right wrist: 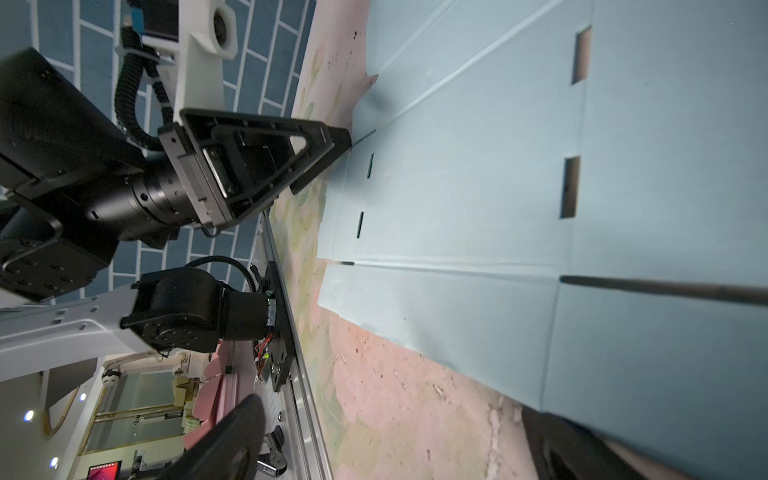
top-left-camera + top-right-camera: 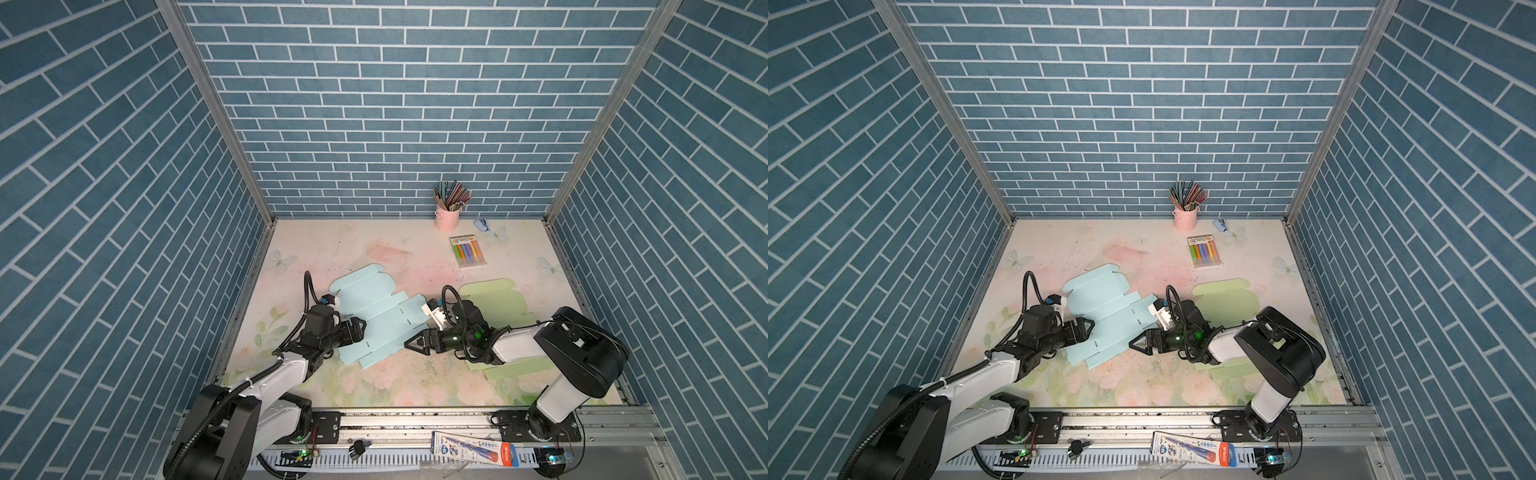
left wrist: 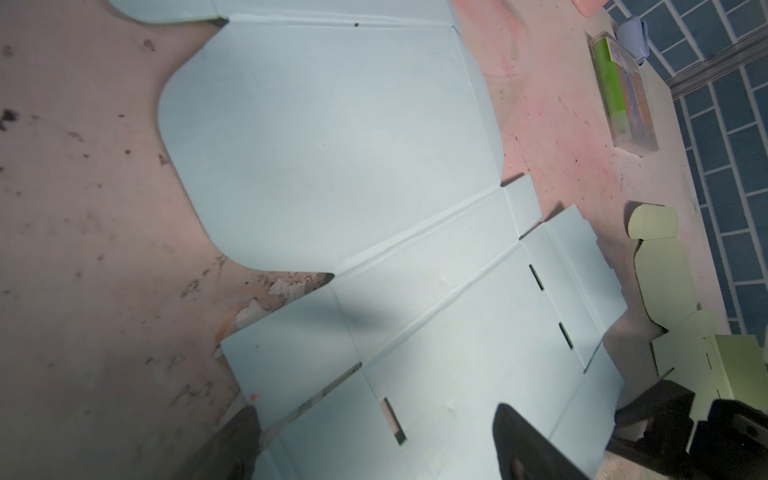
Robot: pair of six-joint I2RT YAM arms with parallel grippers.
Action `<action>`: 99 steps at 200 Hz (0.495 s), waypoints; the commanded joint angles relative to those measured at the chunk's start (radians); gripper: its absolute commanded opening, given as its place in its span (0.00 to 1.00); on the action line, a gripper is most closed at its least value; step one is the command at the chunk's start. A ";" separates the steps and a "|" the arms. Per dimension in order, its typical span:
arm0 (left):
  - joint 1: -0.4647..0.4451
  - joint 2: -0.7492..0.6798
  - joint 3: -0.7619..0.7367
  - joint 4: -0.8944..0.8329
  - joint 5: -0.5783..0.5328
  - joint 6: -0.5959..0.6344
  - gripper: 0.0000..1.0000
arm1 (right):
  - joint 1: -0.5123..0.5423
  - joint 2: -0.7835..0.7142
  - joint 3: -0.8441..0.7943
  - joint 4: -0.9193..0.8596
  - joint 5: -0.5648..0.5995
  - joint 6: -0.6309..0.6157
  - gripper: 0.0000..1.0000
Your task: Fold the paper box
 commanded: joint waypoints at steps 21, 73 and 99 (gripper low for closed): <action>-0.142 -0.004 -0.063 -0.001 0.005 -0.115 0.89 | -0.059 0.045 -0.017 0.091 -0.024 0.051 0.96; -0.415 0.062 -0.051 0.102 -0.070 -0.271 0.89 | -0.154 0.034 -0.052 0.094 0.013 0.061 0.92; -0.499 0.100 -0.009 0.116 -0.071 -0.291 0.89 | -0.188 0.026 -0.067 0.106 0.018 0.067 0.84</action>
